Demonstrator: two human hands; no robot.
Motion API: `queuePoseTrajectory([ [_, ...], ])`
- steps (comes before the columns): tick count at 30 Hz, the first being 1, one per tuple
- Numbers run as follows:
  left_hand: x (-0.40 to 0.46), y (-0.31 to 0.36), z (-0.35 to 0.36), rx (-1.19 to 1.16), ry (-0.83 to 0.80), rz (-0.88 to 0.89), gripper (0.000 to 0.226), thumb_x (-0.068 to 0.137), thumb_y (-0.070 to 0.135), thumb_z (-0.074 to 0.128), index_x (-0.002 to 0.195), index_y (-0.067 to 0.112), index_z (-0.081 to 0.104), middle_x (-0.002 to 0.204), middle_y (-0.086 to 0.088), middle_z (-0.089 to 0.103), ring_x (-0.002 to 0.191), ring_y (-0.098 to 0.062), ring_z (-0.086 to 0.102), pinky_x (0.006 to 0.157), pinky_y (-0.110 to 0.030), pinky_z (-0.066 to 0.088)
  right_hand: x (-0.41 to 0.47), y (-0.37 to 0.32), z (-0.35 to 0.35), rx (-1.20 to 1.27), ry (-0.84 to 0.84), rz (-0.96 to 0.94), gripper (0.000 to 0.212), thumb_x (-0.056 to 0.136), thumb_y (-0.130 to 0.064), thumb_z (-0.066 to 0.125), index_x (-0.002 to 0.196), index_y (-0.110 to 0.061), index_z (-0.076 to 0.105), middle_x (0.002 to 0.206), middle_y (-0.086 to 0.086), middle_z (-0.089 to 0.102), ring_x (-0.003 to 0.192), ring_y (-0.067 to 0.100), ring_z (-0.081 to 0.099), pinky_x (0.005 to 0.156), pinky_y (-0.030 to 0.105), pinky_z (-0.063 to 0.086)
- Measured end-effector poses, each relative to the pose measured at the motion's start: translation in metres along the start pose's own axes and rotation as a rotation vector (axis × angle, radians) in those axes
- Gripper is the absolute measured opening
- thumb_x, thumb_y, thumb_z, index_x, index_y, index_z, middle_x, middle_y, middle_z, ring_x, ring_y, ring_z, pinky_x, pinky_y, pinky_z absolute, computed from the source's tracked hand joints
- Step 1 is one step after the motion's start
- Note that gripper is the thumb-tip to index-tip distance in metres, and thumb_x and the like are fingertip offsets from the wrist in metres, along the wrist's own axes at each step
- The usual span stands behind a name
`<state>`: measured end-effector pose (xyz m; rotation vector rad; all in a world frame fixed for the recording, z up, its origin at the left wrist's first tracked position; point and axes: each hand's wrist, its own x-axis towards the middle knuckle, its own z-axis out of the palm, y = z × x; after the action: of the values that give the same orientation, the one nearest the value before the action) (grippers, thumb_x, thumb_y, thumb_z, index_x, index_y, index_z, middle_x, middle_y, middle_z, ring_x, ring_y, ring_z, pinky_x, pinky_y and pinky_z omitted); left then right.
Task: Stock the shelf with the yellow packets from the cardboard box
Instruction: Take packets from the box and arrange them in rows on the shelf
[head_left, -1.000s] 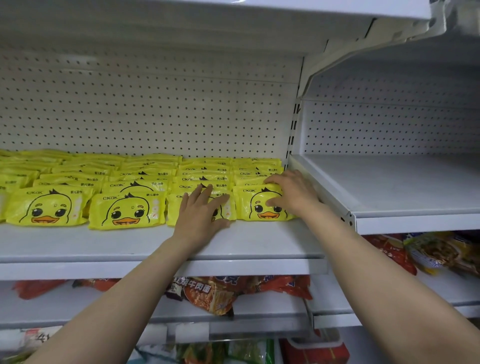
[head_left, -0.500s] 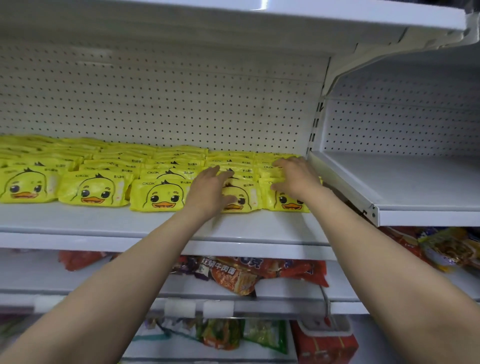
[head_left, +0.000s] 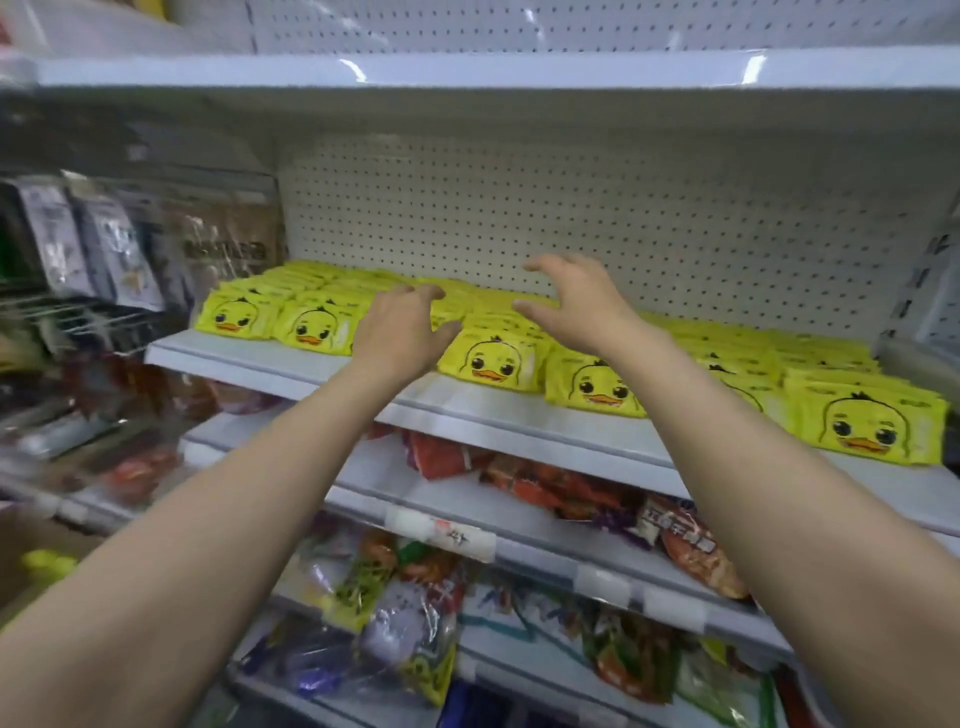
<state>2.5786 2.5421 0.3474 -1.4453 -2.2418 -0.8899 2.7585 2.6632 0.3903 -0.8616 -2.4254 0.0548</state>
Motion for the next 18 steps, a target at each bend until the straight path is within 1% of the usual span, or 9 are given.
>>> queuePoseTrajectory([
  [2,-0.014,-0.041,-0.029,0.032,0.057,-0.027,0.05,0.088,0.048,0.061,0.131,0.021,0.056,0.127,-0.014,0.057,0.117,-0.037,0.051,0.091,-0.044,0.045,0.006,-0.05,0.018,0.046,0.001,-0.071,0.055,0.091,-0.052,0.059,0.14,-0.03,0.048,0.147,0.004,0.045,0.141,0.025,0.03,0.114,0.042,0.03],
  [4,-0.027,-0.082,-0.056,0.068,0.096,-0.055,0.05,0.088,0.048,0.06,0.131,0.022,0.056,0.128,-0.012,0.056,0.118,-0.036,0.051,0.092,-0.045,0.045,0.013,-0.097,0.037,0.064,0.011,-0.135,0.055,0.09,-0.053,0.059,0.139,-0.031,0.049,0.146,0.003,0.045,0.138,0.024,0.034,0.113,0.042,0.033],
  [6,-0.038,-0.124,-0.08,0.121,0.113,-0.071,0.051,0.088,0.05,0.058,0.13,0.022,0.056,0.126,-0.012,0.058,0.117,-0.037,0.051,0.093,-0.047,0.046,0.02,-0.142,0.058,0.071,0.016,-0.202,0.055,0.09,-0.055,0.058,0.138,-0.03,0.05,0.143,0.003,0.049,0.136,0.024,0.038,0.11,0.042,0.036],
  [9,-0.058,-0.184,-0.111,0.214,0.119,-0.084,0.054,0.085,0.055,0.05,0.126,0.02,0.057,0.119,-0.012,0.06,0.109,-0.038,0.055,0.088,-0.05,0.048,0.031,-0.204,0.092,0.105,-0.027,-0.284,0.055,0.089,-0.054,0.059,0.138,-0.029,0.05,0.142,0.003,0.051,0.134,0.025,0.041,0.11,0.04,0.035],
  [14,-0.083,-0.268,-0.148,0.335,0.16,-0.173,0.046,0.088,0.046,0.059,0.126,0.02,0.056,0.117,-0.01,0.06,0.108,-0.035,0.055,0.079,-0.047,0.052,0.048,-0.293,0.143,0.142,-0.092,-0.387,0.055,0.09,-0.049,0.061,0.14,-0.029,0.049,0.146,0.001,0.047,0.136,0.024,0.037,0.108,0.035,0.033],
  [16,-0.088,-0.301,-0.158,0.365,0.172,-0.213,0.047,0.088,0.046,0.06,0.127,0.02,0.056,0.12,-0.011,0.06,0.109,-0.036,0.055,0.082,-0.048,0.052,0.059,-0.323,0.164,0.16,-0.124,-0.42,0.053,0.091,-0.043,0.062,0.14,-0.025,0.049,0.144,0.003,0.048,0.136,0.026,0.037,0.107,0.031,0.028],
  [17,-0.091,-0.318,-0.161,0.373,0.17,-0.23,0.048,0.088,0.046,0.06,0.128,0.021,0.056,0.122,-0.012,0.059,0.111,-0.037,0.054,0.084,-0.048,0.052,0.065,-0.338,0.177,0.169,-0.138,-0.437,0.053,0.092,-0.042,0.062,0.139,-0.024,0.05,0.143,0.003,0.049,0.135,0.026,0.038,0.106,0.031,0.028],
  [18,-0.092,-0.335,-0.164,0.38,0.166,-0.249,0.048,0.088,0.046,0.06,0.128,0.021,0.056,0.124,-0.012,0.058,0.112,-0.037,0.053,0.087,-0.049,0.051,0.073,-0.352,0.191,0.173,-0.145,-0.451,0.053,0.091,-0.044,0.061,0.139,-0.025,0.049,0.141,0.002,0.05,0.134,0.026,0.039,0.107,0.033,0.031],
])
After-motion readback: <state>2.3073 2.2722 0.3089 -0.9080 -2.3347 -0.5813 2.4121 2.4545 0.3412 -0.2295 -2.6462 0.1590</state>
